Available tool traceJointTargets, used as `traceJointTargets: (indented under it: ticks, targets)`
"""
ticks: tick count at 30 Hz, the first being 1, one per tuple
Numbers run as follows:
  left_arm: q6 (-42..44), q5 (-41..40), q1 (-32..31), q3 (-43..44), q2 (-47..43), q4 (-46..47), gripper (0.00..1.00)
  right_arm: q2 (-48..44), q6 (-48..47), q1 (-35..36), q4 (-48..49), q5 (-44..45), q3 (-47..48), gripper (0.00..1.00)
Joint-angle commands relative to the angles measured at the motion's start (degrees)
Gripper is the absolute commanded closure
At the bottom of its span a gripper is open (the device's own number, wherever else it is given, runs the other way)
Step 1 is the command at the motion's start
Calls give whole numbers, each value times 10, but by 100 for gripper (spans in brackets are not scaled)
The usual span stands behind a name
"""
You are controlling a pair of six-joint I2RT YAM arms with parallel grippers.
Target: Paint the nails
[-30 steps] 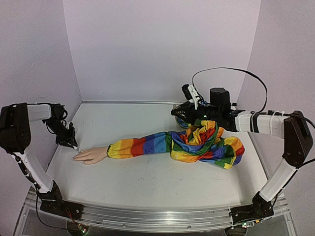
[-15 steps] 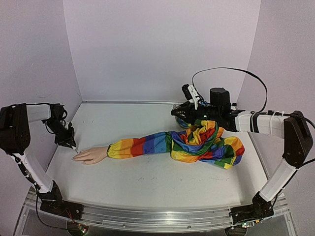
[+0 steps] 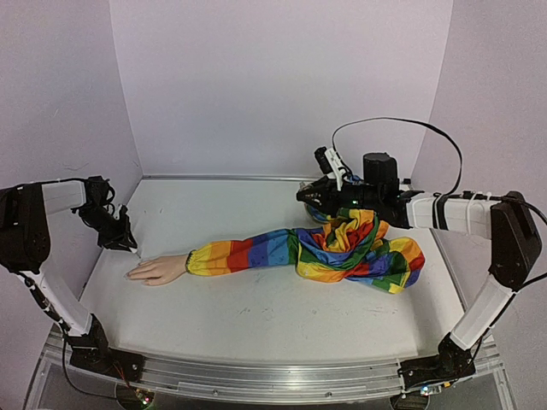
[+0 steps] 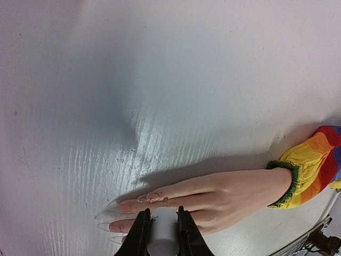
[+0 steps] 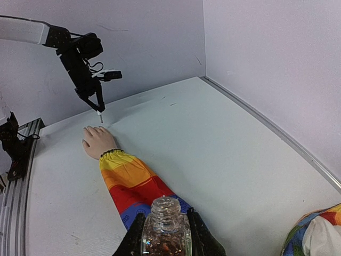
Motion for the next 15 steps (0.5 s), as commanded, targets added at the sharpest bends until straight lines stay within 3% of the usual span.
traceJointTargets:
  ticks: [1,7,15]
  targets:
    - [3,-4,2,3,-3,10,100,-2,-3,-2,24,-16,25,100]
    - [-1,-37,3,0,-1,2,100,-3,-5,-2,23,-17,25,100]
    - [4,-20,2,0,6,-3,100,-4,-4,-2,22,-19,26,100]
